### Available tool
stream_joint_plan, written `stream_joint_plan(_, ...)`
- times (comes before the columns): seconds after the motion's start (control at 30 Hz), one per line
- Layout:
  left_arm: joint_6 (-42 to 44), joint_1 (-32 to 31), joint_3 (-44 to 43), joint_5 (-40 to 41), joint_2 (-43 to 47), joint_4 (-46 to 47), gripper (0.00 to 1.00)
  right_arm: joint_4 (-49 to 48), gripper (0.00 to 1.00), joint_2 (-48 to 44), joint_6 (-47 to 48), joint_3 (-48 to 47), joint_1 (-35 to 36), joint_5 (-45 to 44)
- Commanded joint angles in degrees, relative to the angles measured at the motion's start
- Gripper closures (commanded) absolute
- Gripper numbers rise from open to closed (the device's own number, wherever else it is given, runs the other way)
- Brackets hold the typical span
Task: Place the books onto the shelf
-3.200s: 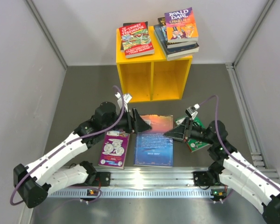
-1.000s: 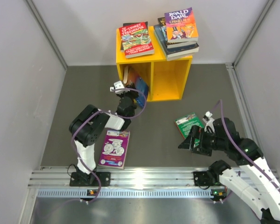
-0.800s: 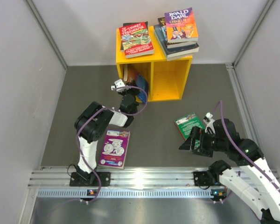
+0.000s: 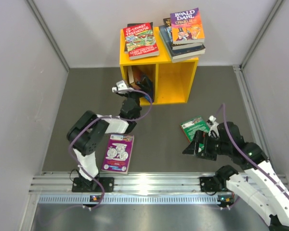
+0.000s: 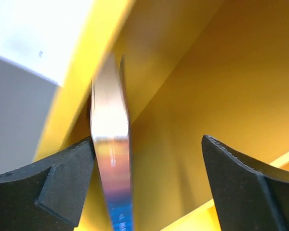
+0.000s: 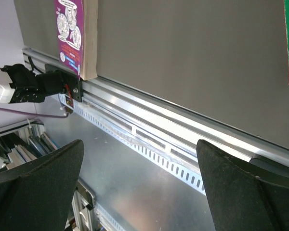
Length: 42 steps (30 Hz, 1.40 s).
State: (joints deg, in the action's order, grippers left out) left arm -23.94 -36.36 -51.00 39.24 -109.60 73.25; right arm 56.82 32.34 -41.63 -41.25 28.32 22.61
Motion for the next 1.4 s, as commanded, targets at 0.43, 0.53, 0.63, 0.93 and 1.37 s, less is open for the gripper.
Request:
stream_joint_plan(0.43, -17.08, 6.29, -0.51, -7.32, 46.65, -92.55, 0.02, -29.51, 0.00, 4.83, -5.73, 7.75, -0.54, 5.07)
stream_joint_plan(0.53, -23.40, 13.66, 2.56, -17.95, 54.48, -105.04, 0.02, -41.38, 0.00, 10.45, -9.07, 10.05, 2.17, 5.70)
stream_joint_plan(0.63, -28.50, 17.11, 5.29, -24.56, 59.84, -112.68, 0.02, -49.84, 0.00, 20.54, -10.31, 8.48, 8.32, 3.59)
stream_joint_plan(0.93, -34.32, 17.11, 13.03, -31.77, 61.70, -122.46, 0.03, -65.68, 0.00, 54.21, -12.42, -6.90, 22.48, 2.44)
stream_joint_plan(1.37, -36.52, 17.02, 23.31, -35.19, 61.88, -121.51, 0.06, -70.00, 0.00, 76.11, -16.20, -16.75, 29.34, -3.71)
